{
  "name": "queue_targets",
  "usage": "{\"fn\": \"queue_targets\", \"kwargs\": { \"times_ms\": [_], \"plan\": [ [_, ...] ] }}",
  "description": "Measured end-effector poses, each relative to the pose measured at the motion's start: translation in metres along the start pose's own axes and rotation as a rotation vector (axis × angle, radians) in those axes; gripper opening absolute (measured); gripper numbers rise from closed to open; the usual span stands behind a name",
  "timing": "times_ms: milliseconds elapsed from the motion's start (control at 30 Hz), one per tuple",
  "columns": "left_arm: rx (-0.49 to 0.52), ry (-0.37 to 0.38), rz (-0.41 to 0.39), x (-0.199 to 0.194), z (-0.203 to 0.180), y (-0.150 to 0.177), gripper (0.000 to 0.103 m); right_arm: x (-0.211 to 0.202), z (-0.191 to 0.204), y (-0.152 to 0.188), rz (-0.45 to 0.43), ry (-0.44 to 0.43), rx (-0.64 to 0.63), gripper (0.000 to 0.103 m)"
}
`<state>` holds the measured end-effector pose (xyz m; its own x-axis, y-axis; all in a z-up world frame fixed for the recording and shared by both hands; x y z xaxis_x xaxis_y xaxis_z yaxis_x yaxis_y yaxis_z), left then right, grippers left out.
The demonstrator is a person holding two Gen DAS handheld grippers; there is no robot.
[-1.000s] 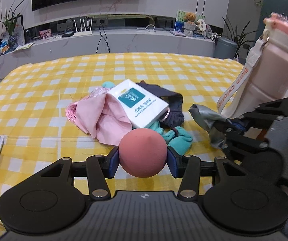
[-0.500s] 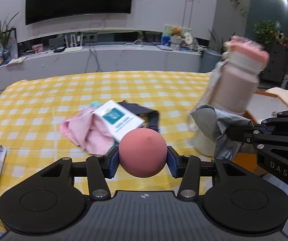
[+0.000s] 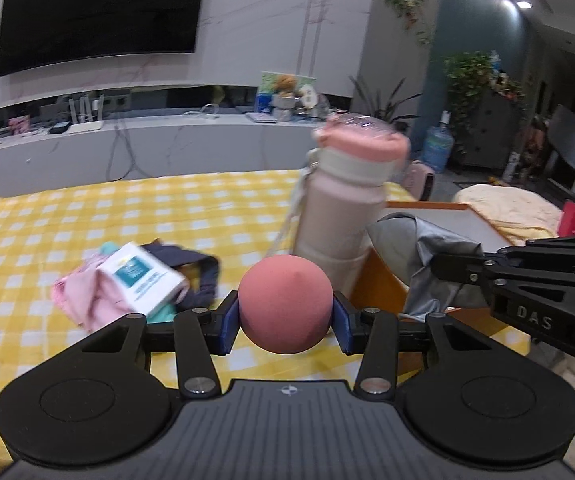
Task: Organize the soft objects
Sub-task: 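Carry the pink ball with the left tool while the right tool carries the grey cloth to the box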
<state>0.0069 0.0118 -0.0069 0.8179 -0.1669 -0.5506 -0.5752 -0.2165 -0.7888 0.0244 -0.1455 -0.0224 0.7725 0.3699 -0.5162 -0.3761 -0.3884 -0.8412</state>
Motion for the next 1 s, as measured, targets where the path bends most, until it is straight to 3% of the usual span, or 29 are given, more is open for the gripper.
{"fn": "queue_targets", "kwargs": {
  "times_ms": [333, 667, 767, 1000],
  "plan": [
    [0.14, 0.119, 0.007, 0.027, -0.064, -0.016, 0.053, -0.008, -0.06, 0.008, -0.025, 0.074, 0.131, 0.0],
    [0.272, 0.222, 0.036, 0.082, -0.132, -0.027, 0.053, 0.009, -0.124, 0.013, 0.0, 0.147, 0.211, 0.0],
    [0.306, 0.218, 0.058, 0.107, -0.146, -0.029, 0.053, 0.022, -0.138, 0.016, 0.034, 0.154, 0.216, 0.0],
    [0.414, 0.12, 0.145, 0.154, -0.162, -0.011, 0.053, 0.063, -0.161, 0.029, 0.158, 0.131, 0.237, 0.0]
  ]
}}
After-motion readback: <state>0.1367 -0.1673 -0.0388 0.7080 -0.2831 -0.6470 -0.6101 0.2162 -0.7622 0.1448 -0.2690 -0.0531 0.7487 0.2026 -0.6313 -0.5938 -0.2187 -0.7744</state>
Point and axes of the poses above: each gripper's, at about its wrist camera, not at the fingertips, and x roughly the way its jaws point, z to its left, y to its underside, the point moved 1 cm from there along x, roughly the way its jaws point, and after that the axes turned 9 degrees about -x, right-handed, at the moved point
